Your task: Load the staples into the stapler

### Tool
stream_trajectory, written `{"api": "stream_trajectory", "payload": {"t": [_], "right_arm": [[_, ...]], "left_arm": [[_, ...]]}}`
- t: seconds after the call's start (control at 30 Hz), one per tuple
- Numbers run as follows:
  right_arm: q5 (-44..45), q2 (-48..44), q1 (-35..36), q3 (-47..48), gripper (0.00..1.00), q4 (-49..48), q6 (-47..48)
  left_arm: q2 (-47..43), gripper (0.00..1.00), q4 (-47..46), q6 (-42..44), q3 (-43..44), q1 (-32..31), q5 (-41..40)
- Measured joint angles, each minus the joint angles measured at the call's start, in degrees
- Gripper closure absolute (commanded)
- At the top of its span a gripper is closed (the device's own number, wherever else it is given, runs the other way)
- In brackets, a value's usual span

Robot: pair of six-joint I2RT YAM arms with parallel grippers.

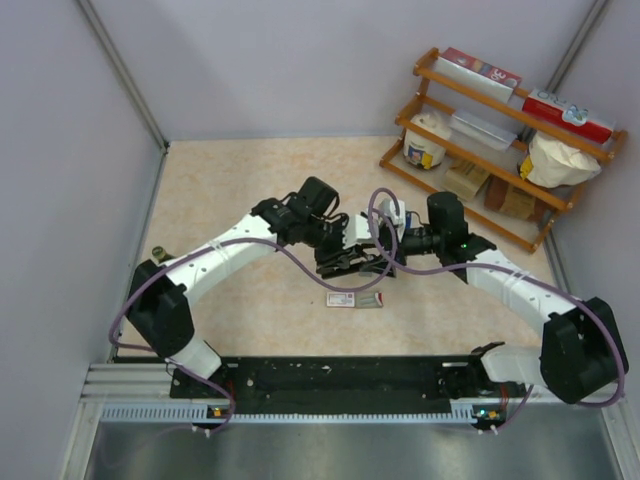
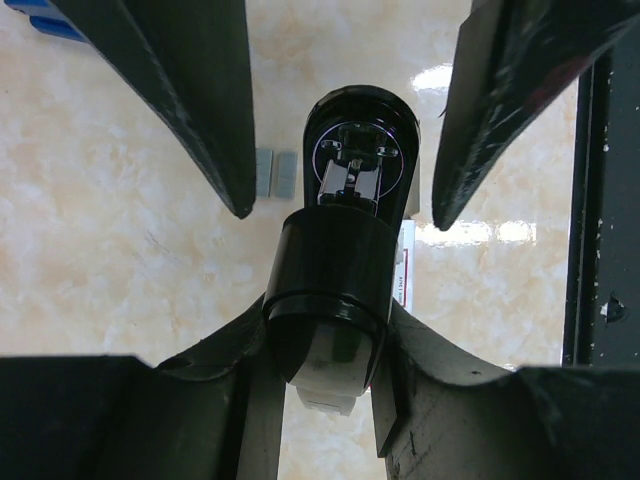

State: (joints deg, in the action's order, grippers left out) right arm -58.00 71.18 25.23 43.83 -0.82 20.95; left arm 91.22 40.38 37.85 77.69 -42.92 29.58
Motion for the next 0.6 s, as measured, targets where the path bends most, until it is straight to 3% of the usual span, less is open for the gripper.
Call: {"api": "stream_trajectory", "payload": {"t": [0.17, 0.3, 0.6], "right_arm": [[-0.44, 1.95, 0.26, 0.04, 0.60, 1.42, 1.38], [-0.74, 2.64, 0.33, 0.04, 0.80, 3.04, 3.23], [-1.25, 4.13, 0.39, 0.11, 1.00, 3.15, 6.01]], "left_arm": [[-1.44, 1.00, -0.26, -1.09, 0.00, 0.02, 0.61], [-2.62, 1.00, -0.28, -2.14, 0.00, 0.13, -0.11], [-6.10, 1.00, 0.02, -4.42, 0.00, 2.51, -0.07]]}}
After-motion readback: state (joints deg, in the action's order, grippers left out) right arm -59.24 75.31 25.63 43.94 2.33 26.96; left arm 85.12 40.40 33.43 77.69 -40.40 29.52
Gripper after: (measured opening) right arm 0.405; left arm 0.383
